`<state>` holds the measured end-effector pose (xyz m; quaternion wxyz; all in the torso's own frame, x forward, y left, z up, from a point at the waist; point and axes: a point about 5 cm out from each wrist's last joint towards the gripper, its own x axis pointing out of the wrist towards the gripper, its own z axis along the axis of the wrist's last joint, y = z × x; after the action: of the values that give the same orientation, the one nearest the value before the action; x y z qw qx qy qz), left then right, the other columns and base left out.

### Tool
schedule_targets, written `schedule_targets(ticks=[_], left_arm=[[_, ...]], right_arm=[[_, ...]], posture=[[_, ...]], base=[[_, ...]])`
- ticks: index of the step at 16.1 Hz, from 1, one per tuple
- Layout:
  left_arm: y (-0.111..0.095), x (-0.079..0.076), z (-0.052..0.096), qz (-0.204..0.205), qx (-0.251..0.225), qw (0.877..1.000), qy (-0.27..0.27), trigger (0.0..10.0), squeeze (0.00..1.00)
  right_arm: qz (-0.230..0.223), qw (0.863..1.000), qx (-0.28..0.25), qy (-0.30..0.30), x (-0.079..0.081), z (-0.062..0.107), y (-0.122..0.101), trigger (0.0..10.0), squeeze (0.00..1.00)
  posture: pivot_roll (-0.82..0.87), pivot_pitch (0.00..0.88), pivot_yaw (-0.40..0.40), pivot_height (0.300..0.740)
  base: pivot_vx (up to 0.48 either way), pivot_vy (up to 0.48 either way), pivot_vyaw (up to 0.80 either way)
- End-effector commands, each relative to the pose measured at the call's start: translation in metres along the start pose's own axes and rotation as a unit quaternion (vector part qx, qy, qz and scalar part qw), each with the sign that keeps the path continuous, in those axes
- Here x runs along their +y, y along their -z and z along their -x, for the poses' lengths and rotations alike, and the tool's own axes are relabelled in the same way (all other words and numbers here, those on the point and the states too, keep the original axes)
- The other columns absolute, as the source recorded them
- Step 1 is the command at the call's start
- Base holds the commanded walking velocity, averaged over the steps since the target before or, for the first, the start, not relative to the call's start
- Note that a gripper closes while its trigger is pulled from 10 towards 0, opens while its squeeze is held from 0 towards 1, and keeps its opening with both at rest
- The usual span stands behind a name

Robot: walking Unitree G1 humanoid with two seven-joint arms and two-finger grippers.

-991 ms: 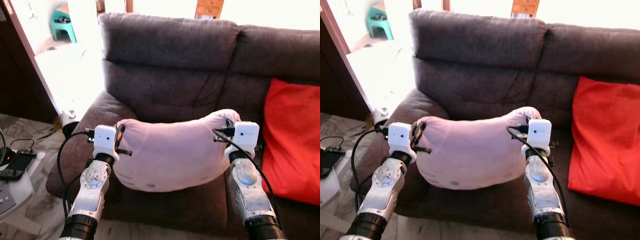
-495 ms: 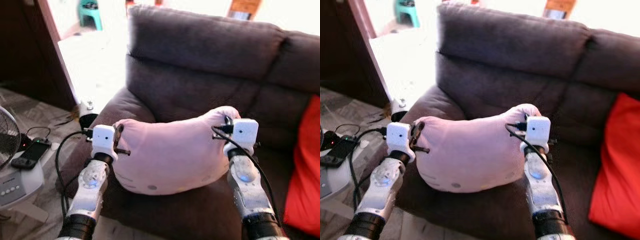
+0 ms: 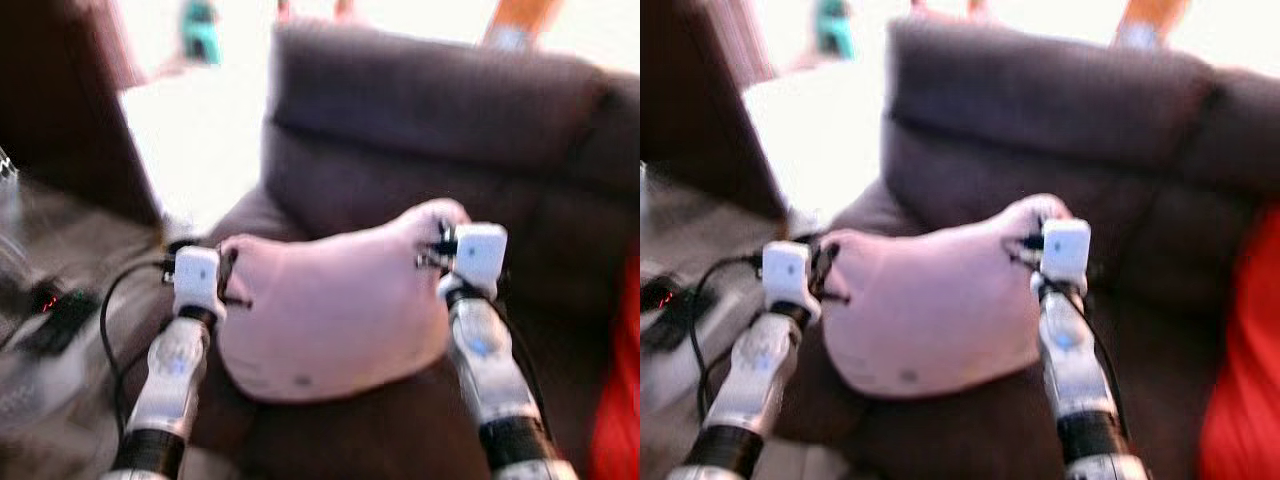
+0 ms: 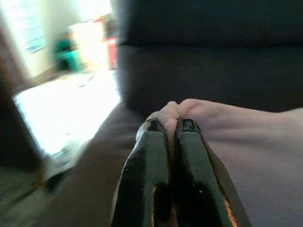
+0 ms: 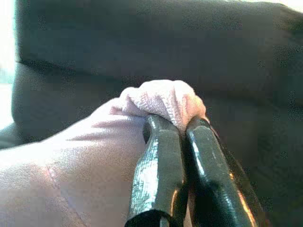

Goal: Move the pillow to the sofa from floor

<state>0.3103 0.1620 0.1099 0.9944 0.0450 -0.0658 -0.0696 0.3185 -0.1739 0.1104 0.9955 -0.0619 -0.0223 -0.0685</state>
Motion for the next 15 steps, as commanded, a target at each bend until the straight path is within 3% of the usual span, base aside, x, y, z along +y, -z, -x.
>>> schedule_targets(ticks=[1,3,5,7,12,15], left_arm=[[-0.006,-0.005,-0.003,0.0,-0.014,1.0,0.015,10.0,0.0],[-0.006,-0.009,-0.002,0.042,-0.003,0.999,0.031,10.0,0.0],[-0.01,-0.022,-0.002,0.129,0.028,0.985,0.108,10.0,0.0],[-0.012,-0.026,0.001,0.128,0.037,0.98,0.151,10.0,0.0],[-0.017,-0.024,0.006,0.15,0.049,0.972,0.175,10.0,0.0],[-0.022,-0.023,0.01,0.173,0.044,0.969,0.173,10.0,0.0]], right_arm=[[0.005,0.999,0.005,0.037,-0.018,-0.003,0.001,10.0,0.0],[0.002,0.999,0.034,0.041,-0.019,-0.017,0.002,10.0,0.0],[-0.021,0.996,0.075,0.049,-0.019,-0.04,0.0,10.0,0.0],[-0.043,0.995,0.079,0.05,-0.016,-0.054,-0.011,10.0,0.0],[-0.061,0.995,0.082,0.015,-0.003,-0.079,-0.038,10.0,0.0],[-0.064,0.994,0.069,-0.062,0.021,-0.088,-0.057,10.0,0.0]], posture=[[0.09,0.014,-0.066,0.74],[0.09,0.014,-0.068,0.74],[0.11,0.011,-0.076,0.74],[0.12,0.011,-0.081,0.74],[0.13,0.015,-0.098,0.74],[0.15,0.017,-0.11,0.74]], base=[[0.0,0.0,0.0],[0.0,0.0,0.0],[0.0,0.0,0.0],[0.0,0.0,0.0],[0.0,0.0,0.0],[0.0,0.0,0.0]])
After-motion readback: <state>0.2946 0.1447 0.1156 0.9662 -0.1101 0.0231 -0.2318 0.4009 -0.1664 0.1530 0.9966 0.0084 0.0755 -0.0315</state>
